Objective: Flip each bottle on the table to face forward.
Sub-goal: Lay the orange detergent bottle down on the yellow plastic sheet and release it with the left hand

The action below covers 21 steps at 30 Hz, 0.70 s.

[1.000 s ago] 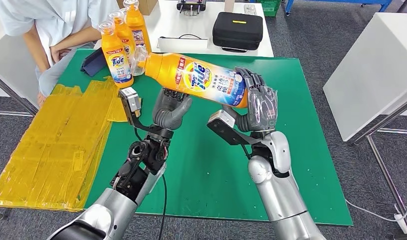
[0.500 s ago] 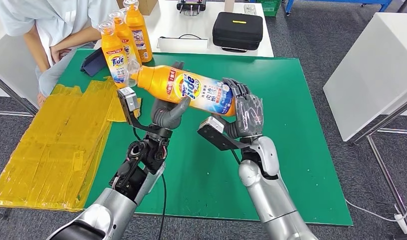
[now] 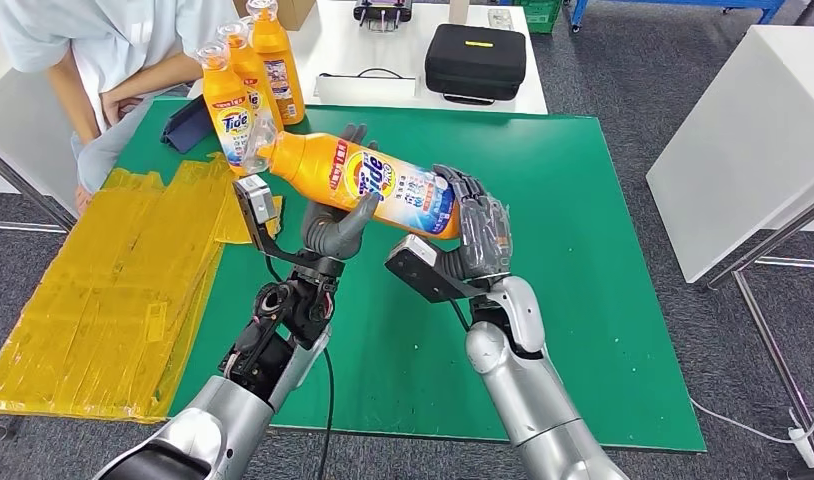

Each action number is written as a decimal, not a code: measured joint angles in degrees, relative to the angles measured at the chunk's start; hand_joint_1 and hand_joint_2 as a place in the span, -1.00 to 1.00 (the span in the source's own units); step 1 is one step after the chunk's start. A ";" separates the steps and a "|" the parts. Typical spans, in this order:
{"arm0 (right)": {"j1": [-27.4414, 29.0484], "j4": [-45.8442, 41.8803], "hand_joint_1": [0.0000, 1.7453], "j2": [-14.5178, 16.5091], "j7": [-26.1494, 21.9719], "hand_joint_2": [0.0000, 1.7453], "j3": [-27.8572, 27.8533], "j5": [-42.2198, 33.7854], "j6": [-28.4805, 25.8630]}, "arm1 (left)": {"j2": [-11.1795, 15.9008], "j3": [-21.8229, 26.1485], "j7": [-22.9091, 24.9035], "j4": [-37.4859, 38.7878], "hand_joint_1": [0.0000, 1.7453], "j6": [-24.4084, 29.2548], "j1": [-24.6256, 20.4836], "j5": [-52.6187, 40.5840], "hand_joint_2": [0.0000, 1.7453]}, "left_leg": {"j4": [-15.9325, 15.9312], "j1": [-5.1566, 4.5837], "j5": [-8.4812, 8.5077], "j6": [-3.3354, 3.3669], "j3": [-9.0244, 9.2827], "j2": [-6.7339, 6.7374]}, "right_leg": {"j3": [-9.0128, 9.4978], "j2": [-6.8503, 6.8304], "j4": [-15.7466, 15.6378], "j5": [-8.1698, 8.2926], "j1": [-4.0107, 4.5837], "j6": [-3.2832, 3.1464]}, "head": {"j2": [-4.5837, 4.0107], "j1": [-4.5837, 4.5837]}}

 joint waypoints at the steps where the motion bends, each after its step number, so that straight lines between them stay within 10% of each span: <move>1: -0.06 0.20 1.00 0.05 0.00 1.00 -0.01 0.00 0.00 | 0.00 0.03 -0.01 0.04 -1.00 -0.01 0.00 0.00 1.00 | 0.00 0.00 0.00 0.00 0.00 0.00 | 0.00 0.00 0.00 0.00 0.00 0.00 | -0.01 0.00; 2: -0.12 0.38 1.00 0.09 -0.01 1.00 -0.01 0.00 -0.01 | 0.00 0.05 -0.02 0.07 -1.00 -0.01 0.00 0.00 1.00 | 0.00 0.00 0.00 0.00 0.00 0.01 | 0.00 0.00 0.00 0.00 0.00 0.00 | -0.01 -0.01; 6: -0.50 1.41 1.00 0.38 -0.15 1.00 -0.02 0.01 -0.13 | -0.01 0.10 -0.09 0.08 1.00 0.38 0.00 -0.28 1.00 | 0.00 0.00 0.00 0.00 0.00 0.00 | 0.00 0.00 0.00 0.00 0.00 0.00 | 0.01 0.00; 21: -1.08 4.06 1.00 1.37 -0.04 1.00 -0.57 1.67 -0.09 | -0.50 0.56 -0.80 0.02 1.00 2.13 -0.06 -4.11 1.00 | 0.00 0.00 0.00 0.00 0.01 0.01 | -0.01 0.01 0.00 0.00 0.00 0.00 | 0.01 0.01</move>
